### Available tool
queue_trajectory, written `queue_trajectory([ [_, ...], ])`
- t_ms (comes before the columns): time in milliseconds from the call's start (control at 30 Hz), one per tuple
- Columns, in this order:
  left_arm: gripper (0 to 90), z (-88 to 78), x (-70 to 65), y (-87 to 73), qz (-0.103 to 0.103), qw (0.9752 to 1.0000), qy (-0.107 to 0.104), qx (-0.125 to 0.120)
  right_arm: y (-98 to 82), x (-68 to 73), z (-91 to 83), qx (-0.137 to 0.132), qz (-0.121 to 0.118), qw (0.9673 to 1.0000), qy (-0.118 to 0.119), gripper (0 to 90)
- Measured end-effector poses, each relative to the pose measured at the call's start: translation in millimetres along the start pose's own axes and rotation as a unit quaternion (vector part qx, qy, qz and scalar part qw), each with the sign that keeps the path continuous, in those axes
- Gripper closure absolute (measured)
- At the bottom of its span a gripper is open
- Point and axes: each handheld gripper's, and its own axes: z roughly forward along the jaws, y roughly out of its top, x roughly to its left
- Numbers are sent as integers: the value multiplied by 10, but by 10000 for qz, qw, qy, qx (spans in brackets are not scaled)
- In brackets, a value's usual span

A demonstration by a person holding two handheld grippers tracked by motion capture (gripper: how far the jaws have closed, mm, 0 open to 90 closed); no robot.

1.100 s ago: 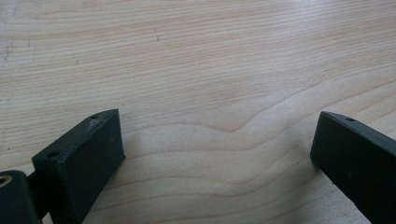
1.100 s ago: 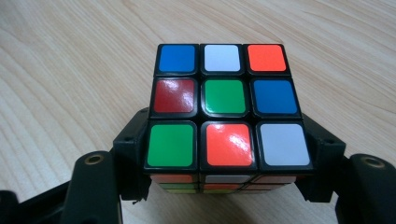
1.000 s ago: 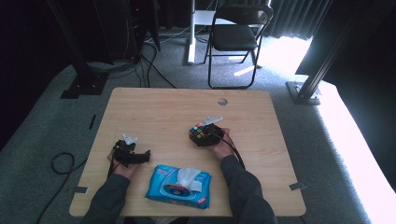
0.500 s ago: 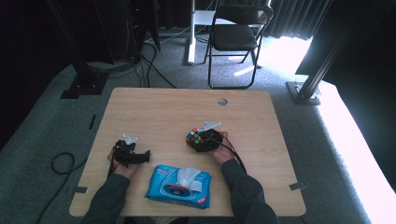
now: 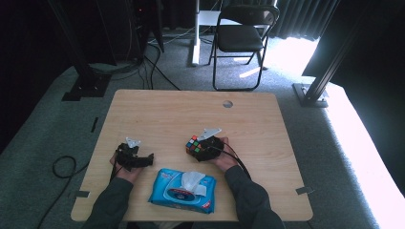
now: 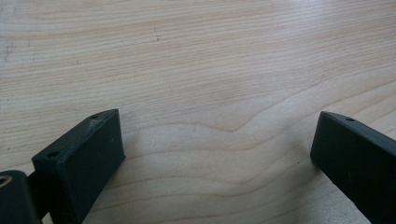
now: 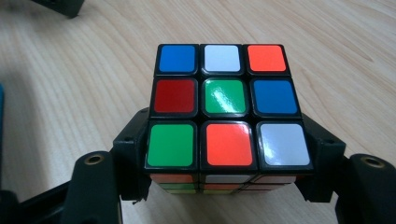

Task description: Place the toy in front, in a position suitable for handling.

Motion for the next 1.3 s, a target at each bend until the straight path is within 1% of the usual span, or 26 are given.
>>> queue_trajectory([
  [233,26,0,0,0,2,10000,-1,-1,-35,29,-7,-5,-82,9999,130,339],
  [500,26,0,0,0,2,10000,-1,-3,-58,3,-3,-40,-11,9997,253,337],
  [533,27,0,0,0,3,10000,-2,-2,-60,0,-3,-44,-5,9996,264,331],
  [600,28,0,-1,-1,9,10000,-8,-7,-65,0,9,-27,10,9997,259,271],
  [667,30,-1,-2,-1,10,10000,-15,-15,-77,8,24,20,5,9997,224,254],
  [800,35,-1,-3,-2,37,10000,-37,-27,-104,11,22,59,32,9998,204,246],
  [867,39,-6,-2,-5,90,9999,-85,-37,-118,6,-2,12,44,9997,219,246],
  [1000,78,-24,5,-11,150,9997,-143,-97,-160,3,-56,-32,56,9997,224,246],
  [1033,132,-33,9,-11,154,9997,-148,-128,-181,1,-71,-32,58,9997,217,246],
  [1067,155,-34,10,-9,160,9997,-146,-118,-200,2,-82,-20,61,9998,208,246],
  [1133,174,-43,6,-3,184,9996,-166,-115,-236,8,-100,55,23,9999,162,246],
  [1167,211,-51,-2,0,190,9996,-177,-119,-253,11,-111,61,-10,9999,154,247],
  [1200,237,-57,-9,4,228,9996,-144,-111,-270,13,-126,61,-17,9999,153,247],
  [1233,239,-59,-14,6,243,9996,-124,-107,-287,16,-142,62,-5,9999,144,248],
  [1300,270,-64,-12,8,202,9996,-178,-102,-322,12,-171,54,8,9999,126,251],
])
